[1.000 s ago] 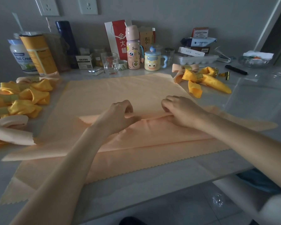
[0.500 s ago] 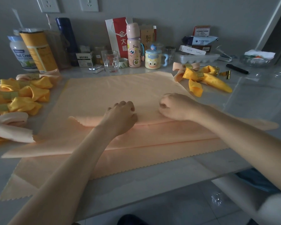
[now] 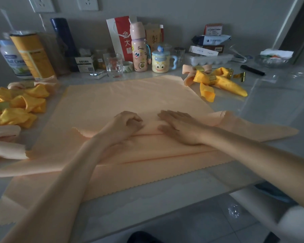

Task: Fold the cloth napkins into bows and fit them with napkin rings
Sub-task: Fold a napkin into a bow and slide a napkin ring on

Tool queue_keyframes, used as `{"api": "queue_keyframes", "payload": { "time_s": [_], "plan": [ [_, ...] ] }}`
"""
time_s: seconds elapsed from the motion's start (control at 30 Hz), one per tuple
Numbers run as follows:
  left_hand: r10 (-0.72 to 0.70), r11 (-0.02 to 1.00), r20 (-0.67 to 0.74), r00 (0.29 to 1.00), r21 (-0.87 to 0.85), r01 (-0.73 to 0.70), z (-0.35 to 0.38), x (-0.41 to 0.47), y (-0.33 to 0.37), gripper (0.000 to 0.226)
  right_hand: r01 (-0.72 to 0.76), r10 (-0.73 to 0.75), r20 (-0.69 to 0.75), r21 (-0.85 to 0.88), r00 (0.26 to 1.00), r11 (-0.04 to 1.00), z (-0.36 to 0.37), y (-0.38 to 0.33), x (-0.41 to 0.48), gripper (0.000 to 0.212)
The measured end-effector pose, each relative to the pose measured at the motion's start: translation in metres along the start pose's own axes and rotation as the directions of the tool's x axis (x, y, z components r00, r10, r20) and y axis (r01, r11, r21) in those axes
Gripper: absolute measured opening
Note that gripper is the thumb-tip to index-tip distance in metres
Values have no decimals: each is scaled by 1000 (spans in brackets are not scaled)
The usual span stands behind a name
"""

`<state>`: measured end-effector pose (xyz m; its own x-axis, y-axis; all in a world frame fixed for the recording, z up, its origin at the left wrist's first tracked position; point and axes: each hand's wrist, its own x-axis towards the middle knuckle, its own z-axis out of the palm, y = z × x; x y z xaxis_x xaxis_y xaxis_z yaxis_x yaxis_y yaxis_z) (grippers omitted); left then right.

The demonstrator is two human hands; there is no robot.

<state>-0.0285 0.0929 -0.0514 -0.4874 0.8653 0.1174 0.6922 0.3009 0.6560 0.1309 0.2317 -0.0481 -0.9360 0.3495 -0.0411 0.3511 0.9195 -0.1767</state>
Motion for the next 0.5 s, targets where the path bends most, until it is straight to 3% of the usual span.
{"api": "queue_keyframes", "payload": {
  "time_s": [0.07,0.2,0.33,0.5],
  "plan": [
    [-26,999,74,997,-35,29,-7,-1,1,28,34,-34,-49,-6,998,999,-3,10,-8,56],
    [-9,977,170,985,210,-28,-15,-2,6,52,111,-104,-139,47,985,993,-10,8,-17,53],
    [100,917,63,993,380,-117,-8,-5,11,39,114,-132,-158,-114,979,987,-15,3,-14,51],
    [152,903,-38,988,411,-123,-2,-6,9,37,138,-197,-266,-226,944,964,-12,4,-7,29]
  ]
}}
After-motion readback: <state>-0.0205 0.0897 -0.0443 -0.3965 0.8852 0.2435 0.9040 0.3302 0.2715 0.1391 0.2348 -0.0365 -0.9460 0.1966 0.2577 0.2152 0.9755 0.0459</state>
